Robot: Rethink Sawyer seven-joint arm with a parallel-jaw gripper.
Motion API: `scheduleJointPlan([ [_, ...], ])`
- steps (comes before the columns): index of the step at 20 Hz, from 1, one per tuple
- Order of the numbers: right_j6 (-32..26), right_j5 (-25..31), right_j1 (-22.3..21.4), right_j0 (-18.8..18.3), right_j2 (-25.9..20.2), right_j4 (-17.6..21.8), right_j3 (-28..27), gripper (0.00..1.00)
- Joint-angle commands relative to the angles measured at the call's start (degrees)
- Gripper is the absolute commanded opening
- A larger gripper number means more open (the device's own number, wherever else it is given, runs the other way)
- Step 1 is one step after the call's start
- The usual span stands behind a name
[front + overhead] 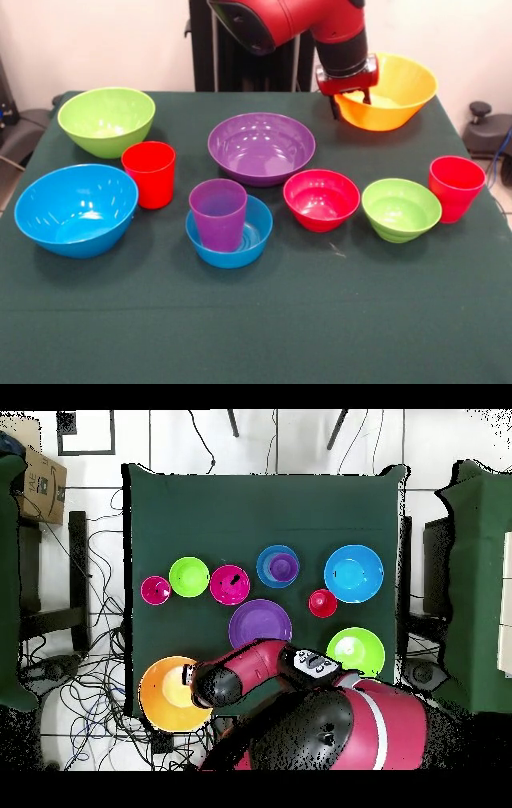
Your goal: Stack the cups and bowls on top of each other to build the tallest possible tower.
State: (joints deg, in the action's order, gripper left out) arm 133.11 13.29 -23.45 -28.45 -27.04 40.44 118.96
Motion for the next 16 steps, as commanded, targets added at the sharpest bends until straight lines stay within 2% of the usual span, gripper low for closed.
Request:
scheduleJointPlan([
  [1, -6.1, 5.6, -0.3, -0.5, -4.6, 0.3, -3.3, 1.0],
  [5, -10.1, 7.5, 0.1, -2.9, -7.9, 0.9, -2.8, 1.0],
  [7, -11.2, 11.0, 0.5, -3.6, -8.0, -0.2, -2.4, 1.0],
  [8, -11.0, 11.0, 0.7, -3.7, -7.7, 0.1, -2.4, 1.0],
  [9, -9.7, 8.7, 0.1, -3.5, -7.4, 1.1, -3.0, 1.0],
  [16, -12.1, 12.9, 0.0, -5.3, -9.2, 1.7, -3.2, 1.0],
])
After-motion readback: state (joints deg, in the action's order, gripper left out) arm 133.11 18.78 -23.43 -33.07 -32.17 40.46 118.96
